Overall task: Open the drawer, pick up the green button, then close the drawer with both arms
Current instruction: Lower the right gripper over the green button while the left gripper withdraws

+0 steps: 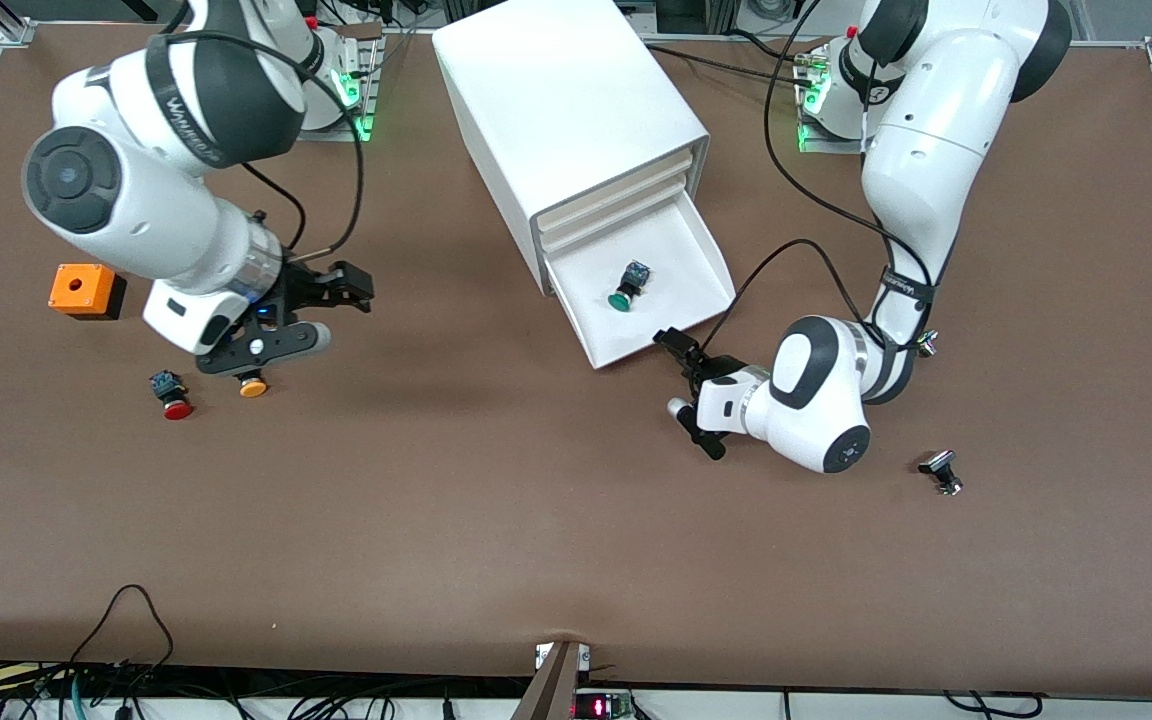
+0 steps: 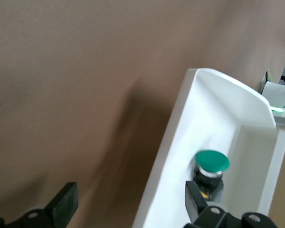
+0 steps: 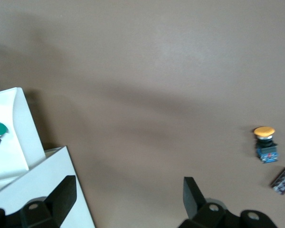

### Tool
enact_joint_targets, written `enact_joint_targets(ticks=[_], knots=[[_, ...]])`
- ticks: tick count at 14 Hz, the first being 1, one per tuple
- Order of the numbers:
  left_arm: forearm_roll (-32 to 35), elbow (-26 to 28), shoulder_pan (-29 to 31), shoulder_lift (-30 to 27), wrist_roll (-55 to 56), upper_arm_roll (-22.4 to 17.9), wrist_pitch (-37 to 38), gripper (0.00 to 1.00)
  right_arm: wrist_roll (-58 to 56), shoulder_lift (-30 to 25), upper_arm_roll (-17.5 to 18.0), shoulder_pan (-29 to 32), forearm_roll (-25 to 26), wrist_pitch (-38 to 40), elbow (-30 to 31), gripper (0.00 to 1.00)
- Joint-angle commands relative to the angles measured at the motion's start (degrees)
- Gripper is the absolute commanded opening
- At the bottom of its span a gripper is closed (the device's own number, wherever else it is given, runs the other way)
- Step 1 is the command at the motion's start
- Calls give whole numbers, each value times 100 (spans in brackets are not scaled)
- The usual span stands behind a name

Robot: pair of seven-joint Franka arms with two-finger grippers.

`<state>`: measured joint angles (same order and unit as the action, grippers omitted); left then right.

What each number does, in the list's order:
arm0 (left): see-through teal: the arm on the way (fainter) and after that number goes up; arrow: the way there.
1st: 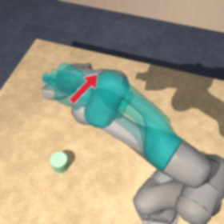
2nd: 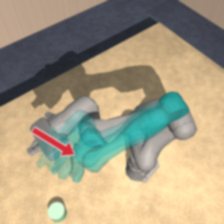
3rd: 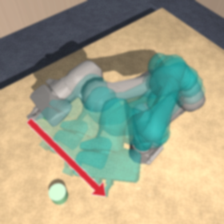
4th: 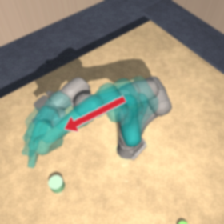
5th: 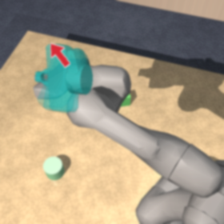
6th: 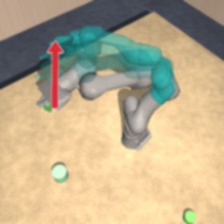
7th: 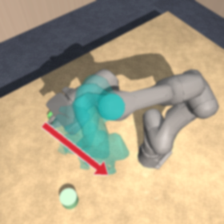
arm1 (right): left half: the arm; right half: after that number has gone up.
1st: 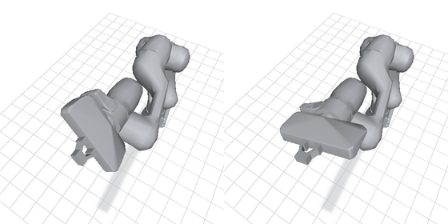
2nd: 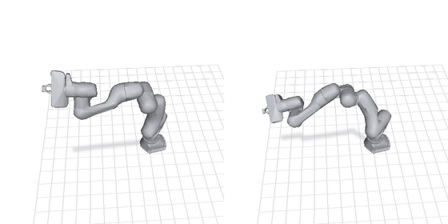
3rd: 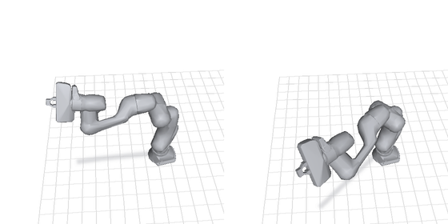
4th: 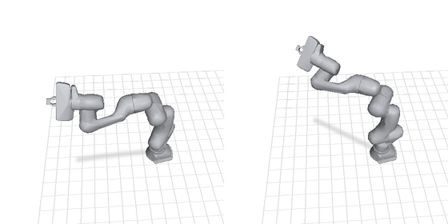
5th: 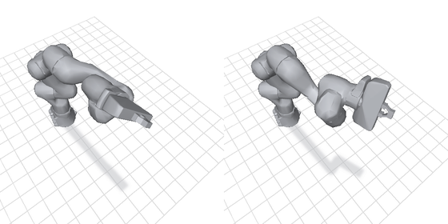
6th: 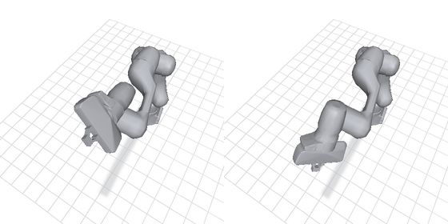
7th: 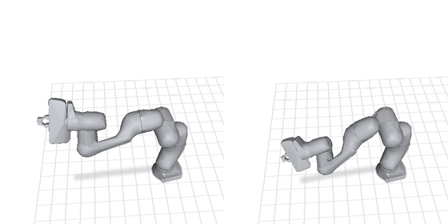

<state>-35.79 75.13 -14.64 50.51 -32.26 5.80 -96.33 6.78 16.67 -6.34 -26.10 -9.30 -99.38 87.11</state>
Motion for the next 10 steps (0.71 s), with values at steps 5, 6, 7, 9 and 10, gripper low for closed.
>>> enact_joint_targets(ticks=[5, 6, 7, 9, 10], knots=[[933, 54, 277, -937, 780, -114, 817, 99, 1561, 319, -52, -676, -115, -564, -185, 99], [960, 54, 373, -1043, 1096, -114, 1027, 99, 1816, 363, -52, -790, -133, -704, -185, 99], [1021, 37, 496, -1148, 1308, -114, 1290, 99, 2071, 433, -52, -887, -133, -828, -194, 99], [1293, 28, 690, -1446, 1345, -105, 1503, 99, 2703, 687, -52, -1142, -238, -952, -491, 99], [1355, 37, 743, -1570, 1362, -123, 1564, 99, 3054, 897, -52, -1308, -239, -952, -745, 99]])
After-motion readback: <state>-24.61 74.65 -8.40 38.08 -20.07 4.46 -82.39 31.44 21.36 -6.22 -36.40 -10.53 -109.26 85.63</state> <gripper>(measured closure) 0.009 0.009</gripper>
